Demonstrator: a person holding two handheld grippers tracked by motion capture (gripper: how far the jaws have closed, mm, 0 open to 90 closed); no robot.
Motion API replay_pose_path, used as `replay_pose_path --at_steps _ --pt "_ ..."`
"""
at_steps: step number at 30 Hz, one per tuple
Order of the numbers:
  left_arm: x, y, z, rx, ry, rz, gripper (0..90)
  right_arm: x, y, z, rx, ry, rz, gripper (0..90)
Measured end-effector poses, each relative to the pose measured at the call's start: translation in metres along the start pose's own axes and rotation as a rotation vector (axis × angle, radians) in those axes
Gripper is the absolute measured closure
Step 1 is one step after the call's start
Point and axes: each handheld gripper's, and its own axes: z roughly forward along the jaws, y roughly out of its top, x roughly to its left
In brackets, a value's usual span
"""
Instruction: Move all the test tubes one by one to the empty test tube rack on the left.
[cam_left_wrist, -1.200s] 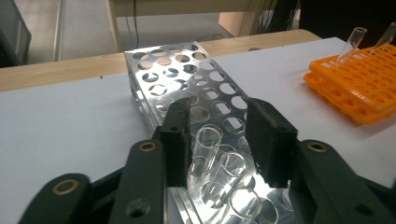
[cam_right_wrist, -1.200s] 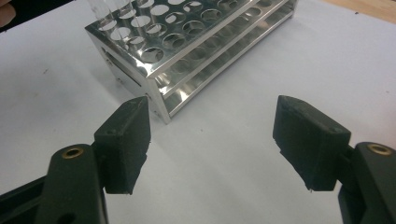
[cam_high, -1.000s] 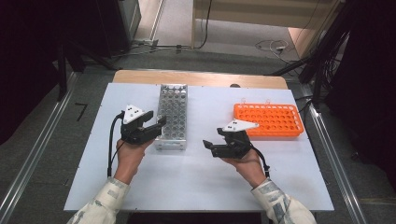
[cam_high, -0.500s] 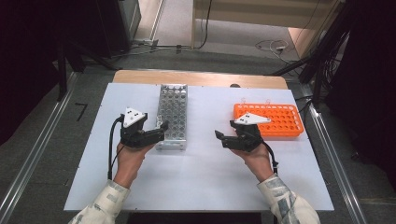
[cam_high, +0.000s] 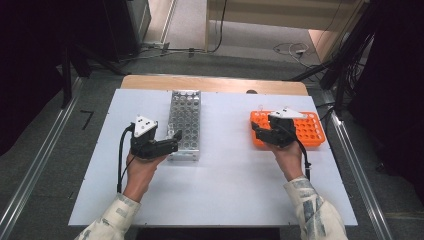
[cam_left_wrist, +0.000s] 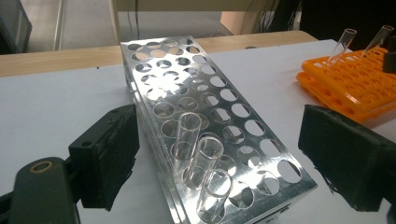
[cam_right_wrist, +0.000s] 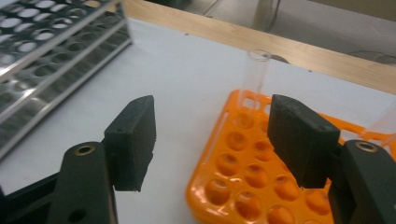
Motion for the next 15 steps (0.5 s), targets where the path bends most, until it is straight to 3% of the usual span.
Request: replay_pose_path --at_steps 3,15 --pt "-0.001 0.000 0.001 0.000 -0.003 0.000 12.6 -0.006 0.000 0.010 0.009 -0.013 0.020 35.6" --pt "0.003 0.001 -0.001 -0.008 -0.002 -0.008 13.0 -0.010 0.008 0.044 0.039 -0.076 0.005 48.2"
